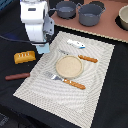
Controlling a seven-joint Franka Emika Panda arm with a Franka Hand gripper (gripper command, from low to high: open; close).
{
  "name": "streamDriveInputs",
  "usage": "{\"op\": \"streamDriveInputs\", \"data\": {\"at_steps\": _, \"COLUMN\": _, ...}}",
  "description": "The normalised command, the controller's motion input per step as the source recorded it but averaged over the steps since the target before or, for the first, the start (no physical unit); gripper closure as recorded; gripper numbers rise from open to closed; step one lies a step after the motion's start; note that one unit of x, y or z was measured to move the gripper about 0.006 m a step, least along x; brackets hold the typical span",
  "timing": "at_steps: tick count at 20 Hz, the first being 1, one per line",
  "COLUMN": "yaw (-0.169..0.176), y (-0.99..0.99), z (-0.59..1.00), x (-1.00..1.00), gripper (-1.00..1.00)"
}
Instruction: Interact with the objects in diverse but meaningful ways.
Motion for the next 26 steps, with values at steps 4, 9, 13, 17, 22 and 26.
{"op": "streamDriveInputs", "data": {"at_steps": 4, "yaw": 0.0, "y": -0.13, "z": -0.22, "x": 0.37, "gripper": 1.0}}
{"op": "streamDriveInputs", "data": {"at_steps": 9, "yaw": 0.0, "y": -0.13, "z": -0.29, "x": 0.1, "gripper": -1.0}}
{"op": "streamDriveInputs", "data": {"at_steps": 13, "yaw": 0.0, "y": 0.04, "z": 0.21, "x": 0.08, "gripper": -1.0}}
{"op": "streamDriveInputs", "data": {"at_steps": 17, "yaw": -0.009, "y": 0.1, "z": 0.7, "x": 0.22, "gripper": -1.0}}
{"op": "streamDriveInputs", "data": {"at_steps": 22, "yaw": -0.022, "y": -0.02, "z": 0.53, "x": -0.21, "gripper": -1.0}}
{"op": "streamDriveInputs", "data": {"at_steps": 26, "yaw": -0.038, "y": -0.28, "z": -0.02, "x": -0.73, "gripper": -1.0}}
